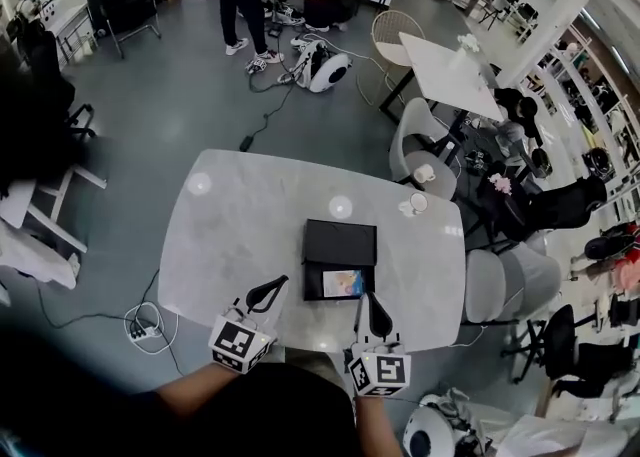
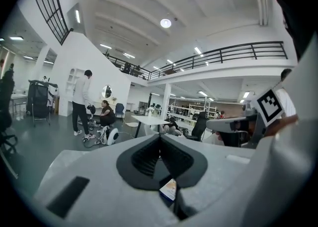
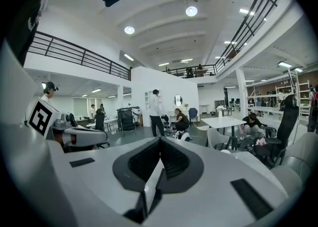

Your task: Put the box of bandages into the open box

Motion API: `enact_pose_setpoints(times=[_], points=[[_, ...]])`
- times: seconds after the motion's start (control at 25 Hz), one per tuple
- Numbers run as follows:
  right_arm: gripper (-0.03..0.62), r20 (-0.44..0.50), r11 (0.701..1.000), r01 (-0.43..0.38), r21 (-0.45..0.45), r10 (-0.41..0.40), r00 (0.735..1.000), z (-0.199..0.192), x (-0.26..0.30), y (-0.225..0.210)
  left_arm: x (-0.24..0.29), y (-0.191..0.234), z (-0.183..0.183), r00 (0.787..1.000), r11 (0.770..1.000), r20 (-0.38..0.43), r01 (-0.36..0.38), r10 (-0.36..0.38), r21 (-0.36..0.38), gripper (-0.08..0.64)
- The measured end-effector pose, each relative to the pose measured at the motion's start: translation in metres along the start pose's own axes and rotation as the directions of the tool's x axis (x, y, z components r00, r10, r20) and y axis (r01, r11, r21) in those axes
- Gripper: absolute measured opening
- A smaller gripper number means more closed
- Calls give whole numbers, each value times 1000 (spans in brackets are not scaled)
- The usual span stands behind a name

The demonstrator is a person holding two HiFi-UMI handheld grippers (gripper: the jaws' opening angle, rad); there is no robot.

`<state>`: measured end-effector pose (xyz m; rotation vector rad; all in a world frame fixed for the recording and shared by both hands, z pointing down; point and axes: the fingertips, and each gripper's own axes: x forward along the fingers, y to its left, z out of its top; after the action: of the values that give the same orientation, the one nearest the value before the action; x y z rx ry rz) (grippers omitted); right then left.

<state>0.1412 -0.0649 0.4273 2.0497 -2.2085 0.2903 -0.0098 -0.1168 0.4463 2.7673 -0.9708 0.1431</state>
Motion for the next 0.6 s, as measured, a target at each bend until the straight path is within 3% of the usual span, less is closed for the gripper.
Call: enact_pose_setpoints(times=[0.6], points=[[11,-5,999,42,4,-42,999,-7,-14,-14,3,-9,-10,1000,1000,-23,19,-19,11,17]])
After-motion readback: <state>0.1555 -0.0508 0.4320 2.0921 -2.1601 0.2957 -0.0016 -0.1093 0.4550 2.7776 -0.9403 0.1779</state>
